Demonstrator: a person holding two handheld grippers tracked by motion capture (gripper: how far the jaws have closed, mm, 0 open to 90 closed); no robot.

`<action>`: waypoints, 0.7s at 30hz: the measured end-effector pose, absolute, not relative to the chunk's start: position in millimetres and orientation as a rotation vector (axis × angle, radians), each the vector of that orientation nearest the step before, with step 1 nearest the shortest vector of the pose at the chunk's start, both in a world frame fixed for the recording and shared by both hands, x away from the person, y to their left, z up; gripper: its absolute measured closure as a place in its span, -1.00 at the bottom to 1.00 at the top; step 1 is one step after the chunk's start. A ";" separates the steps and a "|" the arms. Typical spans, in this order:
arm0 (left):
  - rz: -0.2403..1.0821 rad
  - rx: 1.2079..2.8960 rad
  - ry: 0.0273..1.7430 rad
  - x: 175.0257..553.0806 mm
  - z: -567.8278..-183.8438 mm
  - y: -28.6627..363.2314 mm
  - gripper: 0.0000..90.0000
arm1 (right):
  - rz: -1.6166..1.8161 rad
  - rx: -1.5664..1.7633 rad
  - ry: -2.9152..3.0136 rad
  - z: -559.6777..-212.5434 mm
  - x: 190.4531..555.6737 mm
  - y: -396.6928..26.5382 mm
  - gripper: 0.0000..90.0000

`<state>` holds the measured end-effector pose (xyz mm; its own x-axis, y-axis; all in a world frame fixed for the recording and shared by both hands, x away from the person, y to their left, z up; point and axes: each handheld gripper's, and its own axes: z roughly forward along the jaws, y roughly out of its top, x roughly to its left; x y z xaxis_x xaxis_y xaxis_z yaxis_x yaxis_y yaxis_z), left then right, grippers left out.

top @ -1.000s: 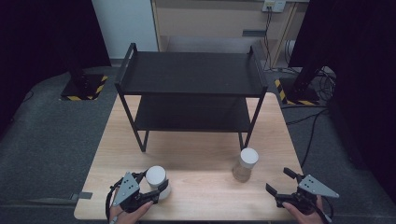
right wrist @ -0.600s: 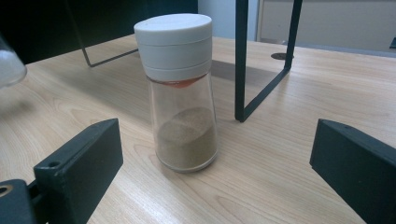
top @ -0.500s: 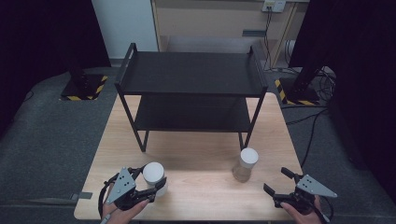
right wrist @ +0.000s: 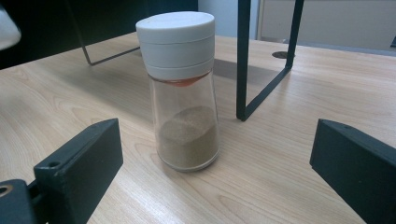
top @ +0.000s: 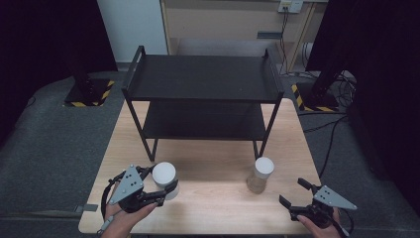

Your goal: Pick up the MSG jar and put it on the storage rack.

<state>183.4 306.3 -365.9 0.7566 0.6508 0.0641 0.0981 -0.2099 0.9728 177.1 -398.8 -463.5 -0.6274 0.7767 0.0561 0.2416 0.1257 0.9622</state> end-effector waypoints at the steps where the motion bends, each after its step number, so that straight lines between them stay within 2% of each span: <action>1: 0.561 1.735 0.590 184.8 -362.9 306.4 -0.26 | 1.520 0.981 1.945 -463.6 177.1 -398.7 -0.93; 21: 0.550 1.715 0.554 201.2 -310.3 316.6 -0.26 | 1.525 0.982 1.947 -462.8 177.0 -397.6 -0.93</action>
<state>201.2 316.6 -310.3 0.7755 0.6278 0.0676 0.0725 -0.1950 0.9781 177.0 -397.6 -462.8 -0.6295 0.7746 0.0607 0.2447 0.1235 0.9617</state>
